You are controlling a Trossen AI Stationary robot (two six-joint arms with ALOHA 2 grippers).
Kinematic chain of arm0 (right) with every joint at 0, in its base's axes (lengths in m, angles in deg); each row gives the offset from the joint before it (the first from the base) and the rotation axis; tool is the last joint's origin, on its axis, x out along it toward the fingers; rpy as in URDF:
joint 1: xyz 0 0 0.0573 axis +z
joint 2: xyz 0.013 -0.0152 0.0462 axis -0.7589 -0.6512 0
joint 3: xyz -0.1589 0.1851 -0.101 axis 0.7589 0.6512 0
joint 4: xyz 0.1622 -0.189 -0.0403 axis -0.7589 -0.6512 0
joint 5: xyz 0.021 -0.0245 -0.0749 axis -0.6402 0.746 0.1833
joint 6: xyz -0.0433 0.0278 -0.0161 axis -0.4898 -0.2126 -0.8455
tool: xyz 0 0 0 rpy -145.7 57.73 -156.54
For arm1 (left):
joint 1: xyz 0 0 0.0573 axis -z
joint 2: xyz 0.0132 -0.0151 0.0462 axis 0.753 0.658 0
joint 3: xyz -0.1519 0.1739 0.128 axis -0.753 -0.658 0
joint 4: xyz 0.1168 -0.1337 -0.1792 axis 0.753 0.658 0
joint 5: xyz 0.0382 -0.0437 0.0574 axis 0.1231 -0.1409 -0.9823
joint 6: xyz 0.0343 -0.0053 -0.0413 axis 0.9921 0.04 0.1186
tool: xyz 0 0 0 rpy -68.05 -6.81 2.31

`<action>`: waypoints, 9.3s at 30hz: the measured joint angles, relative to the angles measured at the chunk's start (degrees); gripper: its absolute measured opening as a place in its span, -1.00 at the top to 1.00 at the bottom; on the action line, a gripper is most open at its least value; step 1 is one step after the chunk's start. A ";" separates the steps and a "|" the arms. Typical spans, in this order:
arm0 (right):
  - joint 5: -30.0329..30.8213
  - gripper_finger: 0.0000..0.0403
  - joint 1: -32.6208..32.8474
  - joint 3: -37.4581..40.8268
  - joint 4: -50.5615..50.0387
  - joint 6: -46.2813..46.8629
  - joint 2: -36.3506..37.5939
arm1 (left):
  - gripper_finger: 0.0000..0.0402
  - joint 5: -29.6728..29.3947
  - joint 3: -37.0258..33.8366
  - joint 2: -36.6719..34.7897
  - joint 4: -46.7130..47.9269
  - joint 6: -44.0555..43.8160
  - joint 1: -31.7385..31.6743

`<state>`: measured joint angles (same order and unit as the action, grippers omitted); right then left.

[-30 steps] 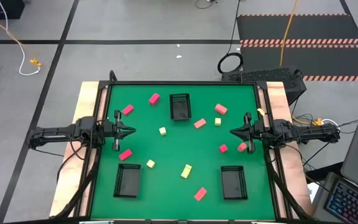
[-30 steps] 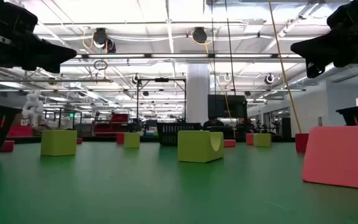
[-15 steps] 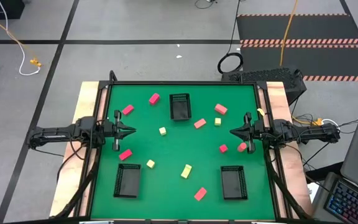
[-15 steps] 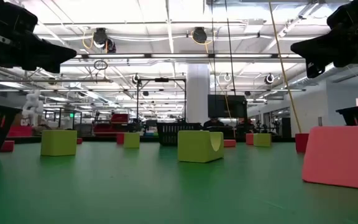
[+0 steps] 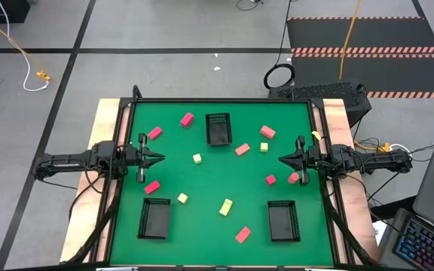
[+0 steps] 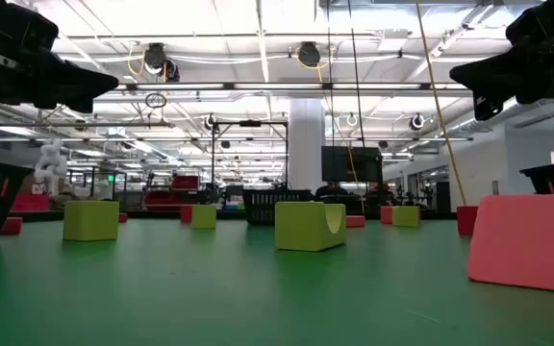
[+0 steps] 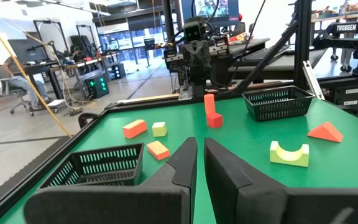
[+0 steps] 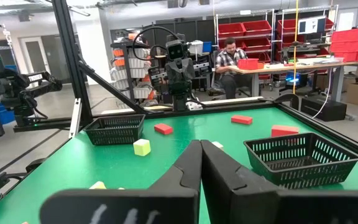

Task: Sort & place blocks by color

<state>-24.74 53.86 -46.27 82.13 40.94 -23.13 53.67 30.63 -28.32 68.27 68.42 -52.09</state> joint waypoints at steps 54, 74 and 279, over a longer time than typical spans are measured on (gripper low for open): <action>0.00 1.00 0.00 0.00 0.00 -0.02 -0.02 | 0.84 -0.44 0.01 0.00 -3.91 -5.60 -0.01; -0.02 1.00 -0.01 -0.01 0.00 -0.02 0.00 | -0.19 -10.17 11.60 15.20 7.15 -25.44 -0.01; -6.21 0.11 -27.97 -40.04 -23.71 -17.60 -82.93 | -0.73 12.16 21.80 59.47 -25.64 -15.28 -14.24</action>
<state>-30.95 25.89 -86.31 58.42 23.35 -106.06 65.83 52.43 31.15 42.63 53.14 -66.33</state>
